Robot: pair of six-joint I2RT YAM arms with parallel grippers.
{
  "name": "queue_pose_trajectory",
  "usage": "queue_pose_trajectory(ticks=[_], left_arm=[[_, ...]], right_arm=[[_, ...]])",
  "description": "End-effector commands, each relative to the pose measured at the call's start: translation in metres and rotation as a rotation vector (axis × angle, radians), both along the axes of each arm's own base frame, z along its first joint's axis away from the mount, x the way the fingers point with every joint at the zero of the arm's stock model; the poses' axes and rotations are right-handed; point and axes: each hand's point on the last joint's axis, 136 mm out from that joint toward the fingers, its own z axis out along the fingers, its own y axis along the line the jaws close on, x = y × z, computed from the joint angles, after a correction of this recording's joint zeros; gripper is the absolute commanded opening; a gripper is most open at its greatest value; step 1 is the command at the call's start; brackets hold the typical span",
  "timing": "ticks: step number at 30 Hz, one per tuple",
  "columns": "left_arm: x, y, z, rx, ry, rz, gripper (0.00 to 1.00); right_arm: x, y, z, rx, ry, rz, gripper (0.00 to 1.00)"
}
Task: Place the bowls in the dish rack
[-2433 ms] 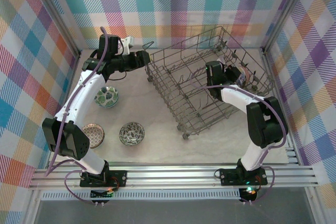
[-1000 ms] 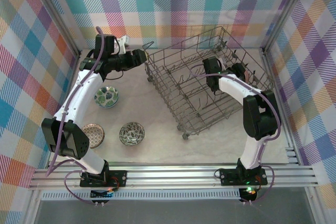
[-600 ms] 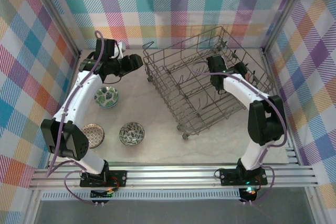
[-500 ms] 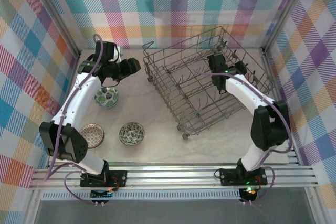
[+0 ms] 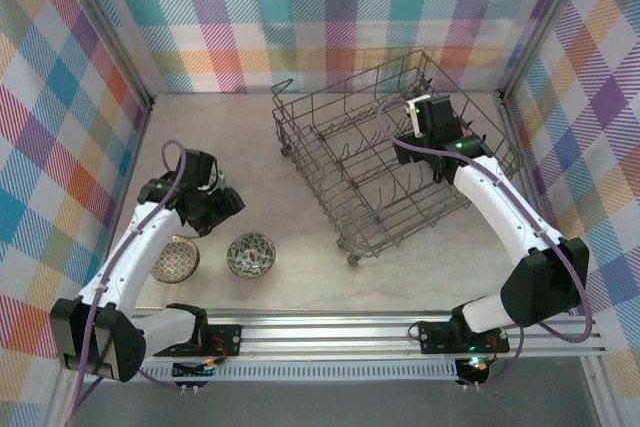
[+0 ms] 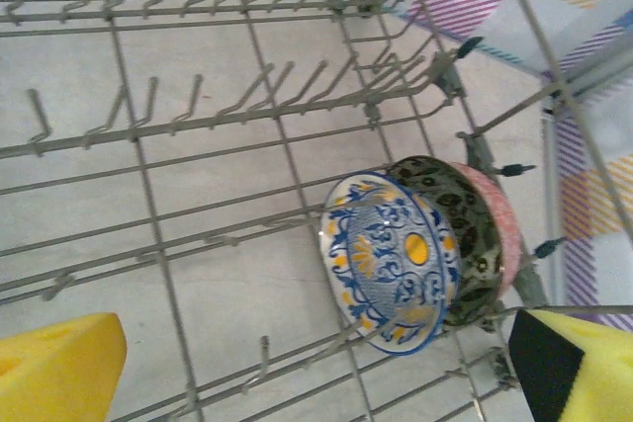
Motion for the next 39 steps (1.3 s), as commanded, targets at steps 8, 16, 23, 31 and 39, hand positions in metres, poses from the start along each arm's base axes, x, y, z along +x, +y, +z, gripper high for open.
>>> queue_pose_trajectory(ticks=[8,16,23,31,39], left_arm=[[-0.039,0.012,-0.052,0.06,0.127,0.047,0.66],[-0.046,-0.007,-0.07,0.0,0.163,-0.026,0.63],[-0.056,-0.013,-0.077,0.001,0.174,-0.064,0.62],[-0.058,-0.018,-0.087,0.007,0.194,-0.083,0.51],[-0.056,-0.023,-0.09,0.003,0.195,-0.095,0.33]], right_arm=[[-0.01,0.015,0.002,0.104,0.015,0.044,1.0],[-0.009,0.017,-0.003,0.142,0.023,0.02,0.99],[-0.011,0.018,-0.007,0.151,0.034,0.014,0.99],[-0.013,0.017,-0.008,0.148,0.037,0.013,0.99],[-0.014,0.015,-0.007,0.138,0.03,0.017,0.99]])
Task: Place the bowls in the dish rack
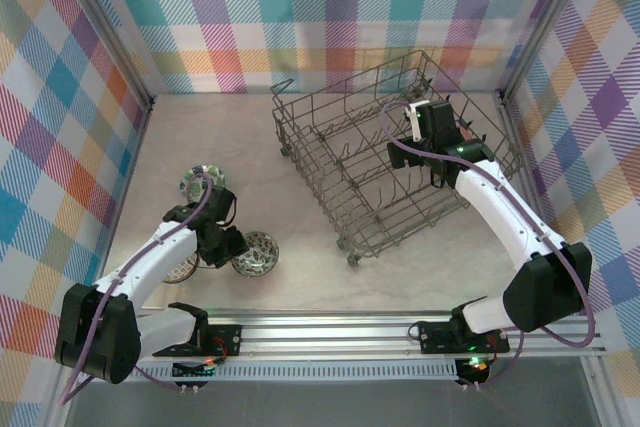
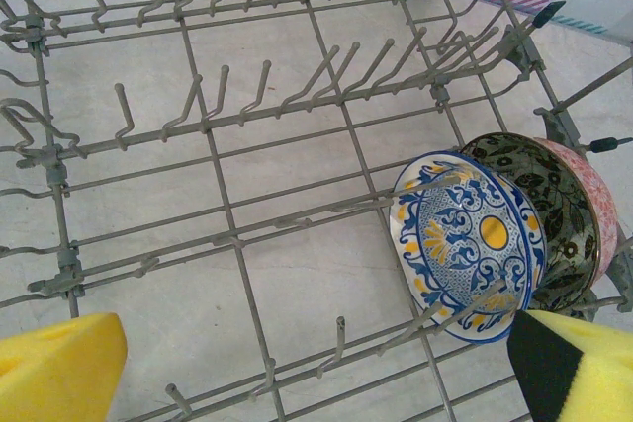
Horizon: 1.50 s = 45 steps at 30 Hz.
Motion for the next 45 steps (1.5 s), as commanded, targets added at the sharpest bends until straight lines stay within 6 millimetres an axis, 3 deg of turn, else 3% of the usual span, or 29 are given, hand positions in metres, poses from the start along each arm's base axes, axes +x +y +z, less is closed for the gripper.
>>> queue_pose_trajectory(ticks=[1,11,28,36,45], left_arm=[[-0.001,-0.007,-0.003,-0.019,0.008,-0.008,0.31],[0.004,-0.015,-0.002,-0.025,-0.006,-0.027,0.19],[0.009,-0.022,0.007,-0.03,-0.042,-0.046,0.07],[0.027,-0.022,0.047,-0.035,-0.168,-0.047,0.01],[0.062,-0.029,0.13,-0.043,-0.386,-0.099,0.0]], right_arm=[[-0.003,0.001,0.001,0.009,-0.004,0.006,0.99],[-0.001,0.003,-0.001,0.006,-0.001,0.012,0.99],[-0.001,0.002,-0.003,0.0,-0.001,0.014,0.99],[-0.001,0.003,0.002,0.007,-0.01,0.019,0.99],[-0.005,0.015,0.006,0.065,0.014,0.063,0.99]])
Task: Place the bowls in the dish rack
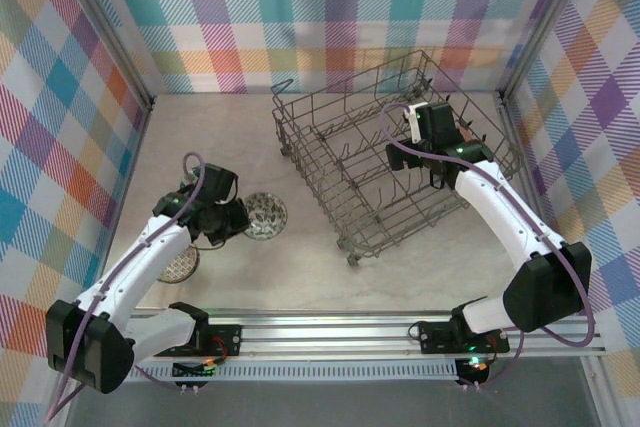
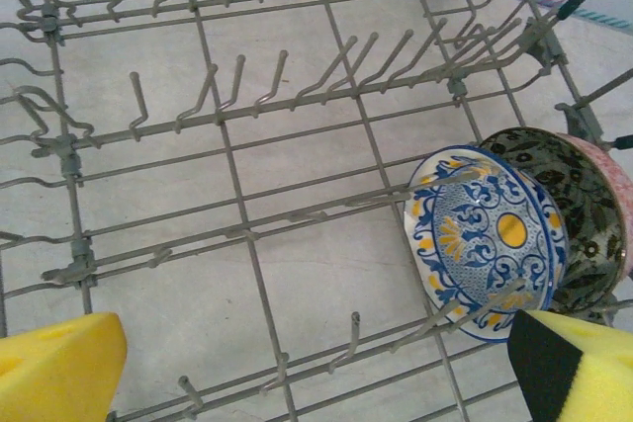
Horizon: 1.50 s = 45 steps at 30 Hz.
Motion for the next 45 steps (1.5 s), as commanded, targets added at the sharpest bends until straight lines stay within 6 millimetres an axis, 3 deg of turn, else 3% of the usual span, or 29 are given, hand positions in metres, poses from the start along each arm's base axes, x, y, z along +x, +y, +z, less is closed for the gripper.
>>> queue_pose_trajectory(ticks=[1,9,12,18,24,28,38,45], left_arm=[[0.017,-0.006,0.049,-0.011,-0.138,-0.041,0.0],[0.069,-0.024,0.156,-0.006,-0.376,-0.132,0.0],[0.095,-0.038,0.184,-0.006,-0.443,-0.181,0.0],[0.133,-0.071,0.216,-0.093,-0.539,-0.247,0.0],[0.154,-0.095,0.222,-0.094,-0.59,-0.322,0.0],[0.163,-0.112,0.224,-0.117,-0.618,-0.367,0.0],[0.167,-0.14,0.227,-0.106,-0.65,-0.463,0.0],[0.168,-0.155,0.229,-0.124,-0.674,-0.495,0.0]], right_arm=[[-0.003,0.012,0.013,0.055,0.003,0.042,0.99],[-0.006,0.04,0.036,0.172,0.04,0.148,1.0],[-0.002,0.044,0.046,0.197,0.041,0.145,0.98],[-0.004,0.067,0.082,0.288,0.037,0.242,0.94],[-0.022,0.109,0.126,0.504,0.024,0.441,0.8],[-0.027,0.13,0.142,0.621,0.023,0.52,0.7],[-0.012,0.153,0.145,0.699,0.049,0.527,0.54],[0.004,0.149,0.135,0.686,0.063,0.442,0.48]])
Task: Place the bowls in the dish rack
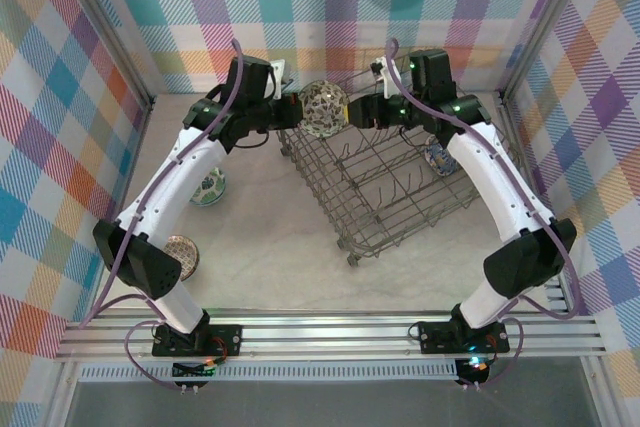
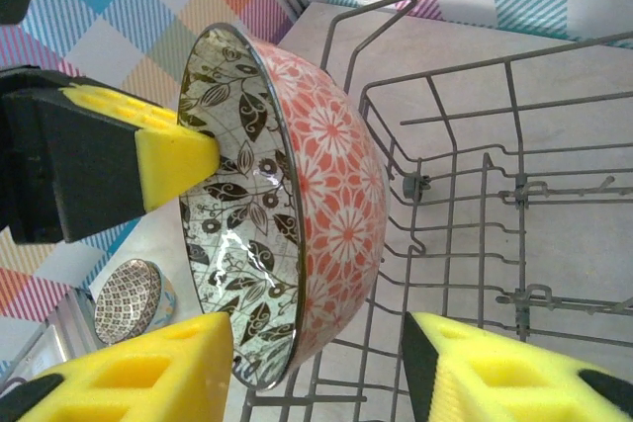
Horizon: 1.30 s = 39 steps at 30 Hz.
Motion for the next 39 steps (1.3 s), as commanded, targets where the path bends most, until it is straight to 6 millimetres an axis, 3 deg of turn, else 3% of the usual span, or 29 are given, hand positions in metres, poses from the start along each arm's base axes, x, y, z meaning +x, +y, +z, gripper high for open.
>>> queue_pose_trajectory(ticks=[1,32,39], left_arm=[[0.004,-0.018,0.043,-0.07,-0.135,-0.048,0.0],[-0.005,-0.04,0.042,-0.004,-0.208,0.0,0.0],[-0.012,-0.052,0.039,-0.012,-0.198,-0.04,0.07]], right_arm=[[0.009,0.001,0.013,0.022,-0.023,-0.041,0.46],[0.011,-0.013,0.006,-0.006,-0.028,-0.132,0.19],[0.013,-0.019,0.005,-0.014,-0.036,-0.174,0.14]])
